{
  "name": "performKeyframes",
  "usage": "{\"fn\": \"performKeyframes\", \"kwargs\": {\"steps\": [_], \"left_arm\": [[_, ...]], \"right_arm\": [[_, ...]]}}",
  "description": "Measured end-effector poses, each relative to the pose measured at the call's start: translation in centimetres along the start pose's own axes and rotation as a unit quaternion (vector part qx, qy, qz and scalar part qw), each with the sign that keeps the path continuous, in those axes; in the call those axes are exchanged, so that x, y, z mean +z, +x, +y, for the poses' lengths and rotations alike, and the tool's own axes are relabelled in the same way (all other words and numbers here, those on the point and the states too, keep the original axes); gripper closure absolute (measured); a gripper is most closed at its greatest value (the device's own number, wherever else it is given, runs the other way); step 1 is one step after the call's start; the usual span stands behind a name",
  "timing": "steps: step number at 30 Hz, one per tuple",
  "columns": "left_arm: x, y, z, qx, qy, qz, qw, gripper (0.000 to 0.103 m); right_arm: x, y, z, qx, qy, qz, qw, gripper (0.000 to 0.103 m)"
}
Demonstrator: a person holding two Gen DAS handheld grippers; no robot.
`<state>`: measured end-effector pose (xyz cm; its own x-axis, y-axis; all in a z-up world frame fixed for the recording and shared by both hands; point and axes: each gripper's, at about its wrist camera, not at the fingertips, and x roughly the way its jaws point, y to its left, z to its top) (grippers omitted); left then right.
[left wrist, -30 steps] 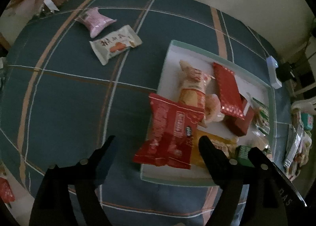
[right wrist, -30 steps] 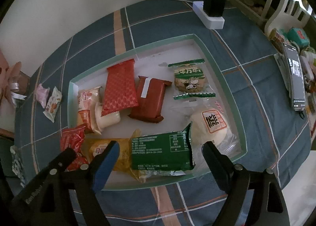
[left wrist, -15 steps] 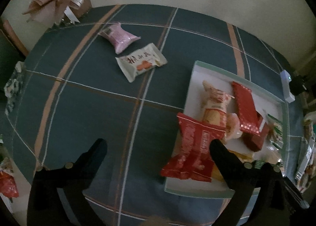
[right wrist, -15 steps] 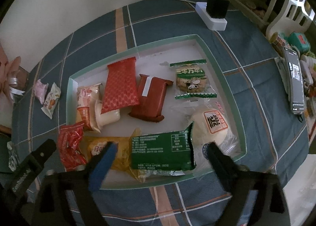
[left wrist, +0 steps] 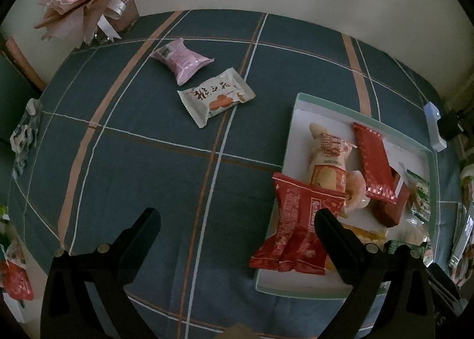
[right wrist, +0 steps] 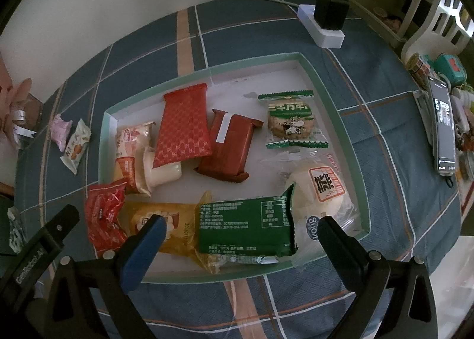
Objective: Organize snacks
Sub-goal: 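Withdraw both grippers from the tray toward the pink and white packs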
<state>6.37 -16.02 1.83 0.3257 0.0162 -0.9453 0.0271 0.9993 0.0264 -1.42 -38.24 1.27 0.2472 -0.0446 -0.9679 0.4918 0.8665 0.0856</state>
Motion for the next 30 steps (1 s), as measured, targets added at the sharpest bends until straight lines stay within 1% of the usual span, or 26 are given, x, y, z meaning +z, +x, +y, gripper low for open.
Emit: {"fn": "performKeyframes", "kwargs": {"steps": [2, 6, 11, 13, 14, 17, 20, 30], "left_arm": [[0.0, 0.0, -0.1, 0.002, 0.001, 0.000, 1.0000, 0.000], [0.4, 0.4, 0.7, -0.008, -0.002, 0.007, 0.9999, 0.000], [1.1, 1.1, 3.8, 0.014, -0.048, 0.010, 0.9987, 0.000], [1.4, 1.1, 5.2, 0.026, -0.066, 0.008, 0.9975, 0.000], [1.5, 1.1, 5.9, 0.037, -0.072, 0.004, 0.9967, 0.000], [1.8, 0.8, 7.5, 0.067, -0.079, -0.008, 0.9946, 0.000], [2.2, 0.7, 8.9, 0.084, -0.088, -0.015, 0.9925, 0.000], [2.3, 0.7, 11.2, 0.092, -0.111, -0.014, 0.9895, 0.000]], "right_arm": [[0.0, 0.0, 0.1, 0.000, -0.001, -0.001, 1.000, 0.000], [-0.1, -0.1, 0.5, 0.000, -0.009, -0.003, 1.000, 0.000], [-0.3, -0.3, 1.8, 0.006, -0.027, -0.008, 1.000, 0.000], [-0.4, -0.3, 2.4, 0.007, -0.032, -0.008, 0.999, 0.000], [-0.4, -0.3, 2.8, 0.008, -0.035, -0.008, 0.999, 0.000], [-0.6, -0.2, 4.0, 0.012, -0.044, -0.008, 0.999, 0.000], [-0.9, -0.2, 5.5, 0.018, -0.054, -0.010, 0.998, 0.000], [-2.1, -0.3, 11.2, 0.055, -0.080, -0.022, 0.995, 0.000]]}}
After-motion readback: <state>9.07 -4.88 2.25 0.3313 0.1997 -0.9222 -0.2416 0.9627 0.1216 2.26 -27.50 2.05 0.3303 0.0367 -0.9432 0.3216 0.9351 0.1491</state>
